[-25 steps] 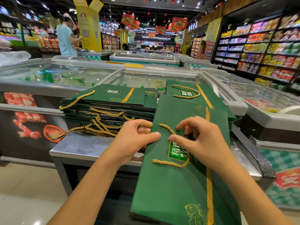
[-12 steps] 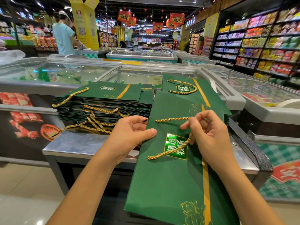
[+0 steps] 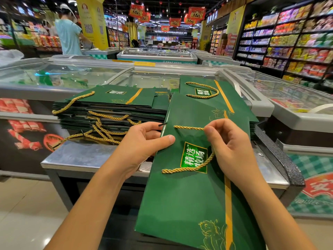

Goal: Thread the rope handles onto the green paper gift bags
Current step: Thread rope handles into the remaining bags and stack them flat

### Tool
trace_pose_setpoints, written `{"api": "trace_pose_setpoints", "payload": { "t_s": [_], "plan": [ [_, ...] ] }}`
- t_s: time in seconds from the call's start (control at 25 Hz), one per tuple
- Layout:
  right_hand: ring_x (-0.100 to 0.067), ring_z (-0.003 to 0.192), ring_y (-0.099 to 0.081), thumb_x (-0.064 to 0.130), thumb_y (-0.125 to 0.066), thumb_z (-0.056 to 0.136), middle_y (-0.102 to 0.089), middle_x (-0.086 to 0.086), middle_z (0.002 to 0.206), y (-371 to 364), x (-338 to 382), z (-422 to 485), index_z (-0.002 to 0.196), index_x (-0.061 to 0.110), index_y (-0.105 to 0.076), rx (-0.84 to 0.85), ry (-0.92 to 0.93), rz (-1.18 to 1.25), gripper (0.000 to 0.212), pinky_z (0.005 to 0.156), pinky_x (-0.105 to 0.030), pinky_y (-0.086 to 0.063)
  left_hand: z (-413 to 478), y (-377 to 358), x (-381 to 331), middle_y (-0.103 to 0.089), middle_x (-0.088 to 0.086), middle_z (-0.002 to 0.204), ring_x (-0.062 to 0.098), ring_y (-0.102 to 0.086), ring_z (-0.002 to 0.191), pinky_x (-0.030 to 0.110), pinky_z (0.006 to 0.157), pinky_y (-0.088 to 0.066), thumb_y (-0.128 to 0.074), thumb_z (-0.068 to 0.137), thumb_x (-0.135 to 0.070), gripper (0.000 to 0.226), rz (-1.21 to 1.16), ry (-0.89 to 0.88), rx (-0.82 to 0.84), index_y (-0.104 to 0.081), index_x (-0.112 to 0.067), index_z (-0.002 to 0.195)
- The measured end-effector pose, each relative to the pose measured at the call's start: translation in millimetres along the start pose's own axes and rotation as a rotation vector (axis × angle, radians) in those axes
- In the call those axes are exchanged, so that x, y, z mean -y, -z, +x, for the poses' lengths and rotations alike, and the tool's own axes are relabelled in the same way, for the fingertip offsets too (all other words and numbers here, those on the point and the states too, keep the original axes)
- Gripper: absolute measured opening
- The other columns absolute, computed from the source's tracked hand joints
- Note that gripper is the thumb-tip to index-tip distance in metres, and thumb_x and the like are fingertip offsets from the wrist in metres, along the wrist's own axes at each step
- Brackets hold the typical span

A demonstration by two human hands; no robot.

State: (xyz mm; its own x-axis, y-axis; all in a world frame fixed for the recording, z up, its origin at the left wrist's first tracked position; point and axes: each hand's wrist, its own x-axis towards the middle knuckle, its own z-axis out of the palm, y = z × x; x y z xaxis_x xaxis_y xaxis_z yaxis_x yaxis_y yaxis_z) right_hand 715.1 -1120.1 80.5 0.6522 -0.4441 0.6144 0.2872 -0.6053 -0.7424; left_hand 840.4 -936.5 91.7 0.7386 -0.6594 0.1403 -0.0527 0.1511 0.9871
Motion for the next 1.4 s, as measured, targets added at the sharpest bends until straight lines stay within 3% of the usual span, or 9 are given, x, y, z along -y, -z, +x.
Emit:
{"api": "trace_pose_setpoints", "payload": {
  "t_s": [0.2, 0.32, 0.52, 0.68, 0.88, 1.04, 1.16, 1.24, 1.4],
  "plan": [
    [-0.017, 0.064, -0.057, 0.033, -0.051, 0.104, -0.064, 0.003, 0.072, 0.5, -1.9, 1.3, 0.085, 0.013, -0.059, -0.019, -0.002, -0.065, 0.028, 0.062, -0.039, -0.048, -2.6, -2.5, -2.5, -0.076, 0.017, 0.105, 0.027, -0.075, 0.094, 0.028, 0.069, -0.06, -0.078, 0.078, -0.016, 0.041, 0.015, 0.015, 0.013, -0.066, -0.01, 0.117],
    [-0.017, 0.058, -0.057, 0.038, -0.047, 0.104, -0.064, 0.005, 0.07, 0.3, -1.1, 2.1, 0.08, 0.01, -0.058, -0.044, -0.013, -0.055, 0.039, 0.058, -0.036, -0.048, -3.0, -3.0, -2.7, -0.076, 0.016, 0.105, 0.026, -0.075, 0.093, 0.027, 0.067, -0.06, -0.076, 0.084, -0.012, 0.034, 0.03, 0.022, 0.001, -0.065, -0.011, 0.117],
    [-0.017, 0.066, -0.06, 0.019, -0.062, 0.1, -0.065, -0.004, 0.074, 0.8, -3.3, 2.0, 0.092, 0.012, -0.064, -0.016, -0.035, 0.017, 0.011, 0.058, -0.035, -0.052, -3.5, -4.6, -4.2, -0.078, 0.005, 0.102, 0.014, -0.074, 0.088, 0.025, 0.065, -0.058, -0.065, 0.093, -0.024, 0.024, 0.046, 0.011, 0.009, -0.066, -0.013, 0.115],
    [-0.016, 0.065, -0.059, 0.017, -0.065, 0.098, -0.066, -0.005, 0.075, 1.3, -4.0, 1.2, 0.094, 0.014, -0.066, 0.01, -0.04, 0.017, 0.005, 0.059, -0.04, -0.055, 0.0, -4.8, -1.9, -0.07, -0.003, 0.08, 0.007, -0.062, 0.068, 0.02, 0.056, -0.052, -0.048, 0.105, -0.029, 0.032, 0.019, 0.013, -0.017, -0.076, -0.021, 0.093],
    [-0.025, 0.069, -0.062, 0.018, -0.067, 0.097, -0.066, -0.004, 0.076, 1.8, -4.1, 0.4, 0.093, 0.016, -0.066, 0.011, -0.029, 0.029, 0.005, 0.063, -0.051, -0.055, 1.1, -5.1, -0.2, -0.069, -0.001, 0.08, 0.003, -0.059, 0.06, 0.016, 0.05, -0.048, -0.044, 0.107, -0.022, 0.029, 0.042, -0.004, -0.033, -0.071, -0.01, 0.107],
    [-0.029, 0.072, -0.063, 0.013, -0.069, 0.096, -0.07, -0.006, 0.079, 2.1, -2.5, -1.2, 0.097, 0.017, -0.072, 0.008, -0.013, 0.058, 0.005, 0.063, -0.044, -0.053, 1.8, -3.2, 2.8, -0.068, 0.013, 0.093, 0.014, -0.061, 0.069, 0.019, 0.053, -0.052, -0.043, 0.107, -0.018, 0.028, 0.044, -0.017, -0.052, -0.07, -0.008, 0.108],
    [-0.009, 0.068, -0.063, 0.012, -0.074, 0.091, -0.072, 0.002, 0.081, 3.0, -1.5, -2.5, 0.1, 0.017, -0.077, 0.051, -0.01, 0.042, 0.011, 0.064, -0.021, -0.048, 1.0, -2.6, 2.4, -0.073, 0.014, 0.096, 0.013, -0.063, 0.071, 0.019, 0.052, -0.051, -0.044, 0.107, -0.017, 0.028, 0.042, -0.013, -0.05, -0.07, -0.007, 0.11],
    [-0.005, 0.066, -0.059, 0.012, -0.075, 0.091, -0.07, 0.006, 0.077, 2.5, -1.3, -1.6, 0.094, 0.016, -0.077, 0.055, -0.012, 0.015, 0.006, 0.064, -0.015, -0.044, 0.1, -2.8, 1.5, -0.075, 0.011, 0.096, 0.009, -0.064, 0.068, 0.017, 0.052, -0.05, -0.045, 0.107, -0.016, 0.026, 0.046, -0.013, -0.05, -0.07, -0.007, 0.11],
    [-0.015, 0.062, -0.05, 0.012, -0.066, 0.096, -0.061, -0.002, 0.071, 1.5, -0.1, -0.3, 0.087, 0.015, -0.068, 0.01, -0.041, 0.018, 0.009, 0.058, -0.031, -0.043, -0.2, -2.9, 0.9, -0.076, 0.009, 0.097, 0.012, -0.068, 0.073, 0.02, 0.057, -0.054, -0.053, 0.103, -0.014, 0.018, 0.03, -0.012, -0.036, -0.068, -0.008, 0.11]
  ]
}}
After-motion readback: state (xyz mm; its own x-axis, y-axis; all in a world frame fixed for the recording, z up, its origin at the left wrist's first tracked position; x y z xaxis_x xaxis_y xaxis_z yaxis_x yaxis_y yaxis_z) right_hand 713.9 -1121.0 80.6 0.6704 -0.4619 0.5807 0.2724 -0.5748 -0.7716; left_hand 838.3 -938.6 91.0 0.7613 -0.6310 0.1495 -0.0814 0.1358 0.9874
